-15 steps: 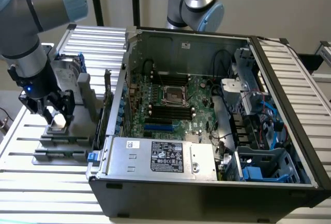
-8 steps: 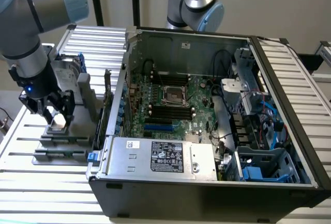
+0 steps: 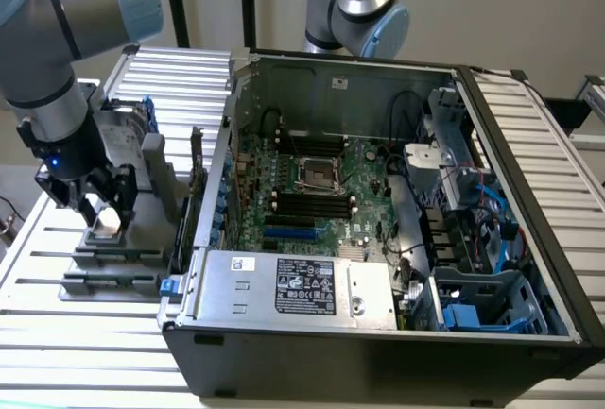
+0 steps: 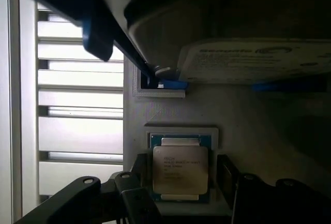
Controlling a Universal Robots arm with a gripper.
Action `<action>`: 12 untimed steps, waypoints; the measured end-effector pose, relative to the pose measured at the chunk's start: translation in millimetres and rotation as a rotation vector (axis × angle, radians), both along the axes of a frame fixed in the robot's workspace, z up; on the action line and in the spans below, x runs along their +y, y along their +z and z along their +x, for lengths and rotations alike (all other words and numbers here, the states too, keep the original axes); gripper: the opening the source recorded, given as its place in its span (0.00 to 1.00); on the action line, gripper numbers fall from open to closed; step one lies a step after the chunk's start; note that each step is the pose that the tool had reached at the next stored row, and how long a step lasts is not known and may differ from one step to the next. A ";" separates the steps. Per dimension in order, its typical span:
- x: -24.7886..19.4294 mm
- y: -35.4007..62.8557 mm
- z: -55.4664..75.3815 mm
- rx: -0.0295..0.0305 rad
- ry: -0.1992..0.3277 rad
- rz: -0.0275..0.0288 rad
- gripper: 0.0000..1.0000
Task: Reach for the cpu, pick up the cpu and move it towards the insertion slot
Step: 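Pick up the cpu and move it towards the insertion slot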
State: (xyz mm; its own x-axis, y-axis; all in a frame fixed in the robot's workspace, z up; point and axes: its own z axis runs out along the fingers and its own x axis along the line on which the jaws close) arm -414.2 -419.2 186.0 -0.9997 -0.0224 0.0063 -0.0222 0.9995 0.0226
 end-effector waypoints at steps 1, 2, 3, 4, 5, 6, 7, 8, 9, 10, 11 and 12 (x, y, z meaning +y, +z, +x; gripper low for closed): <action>0.2 0.0 0.0 0.0000 0.000 -0.0001 0.63; 0.4 0.0 -0.1 0.0002 0.000 -0.0003 0.63; 0.6 0.0 0.0 0.0001 0.000 -0.0004 0.63; 0.8 0.0 0.0 0.0001 0.000 -0.0006 0.56; 0.9 0.0 0.0 0.0002 0.000 -0.0008 0.56; 0.9 0.1 0.0 0.0004 0.000 -0.0011 0.56; 1.0 0.1 0.0 0.0006 0.000 -0.0012 0.55; 1.0 0.1 0.0 0.0008 0.000 -0.0013 0.55; 1.0 0.5 0.0 0.0011 0.000 -0.0013 0.55; 1.1 1.4 0.0 0.0014 0.000 -0.0013 0.55; 1.1 2.9 0.0 0.0017 0.000 -0.0013 0.55; 1.1 5.1 0.0 0.0020 0.000 -0.0014 0.55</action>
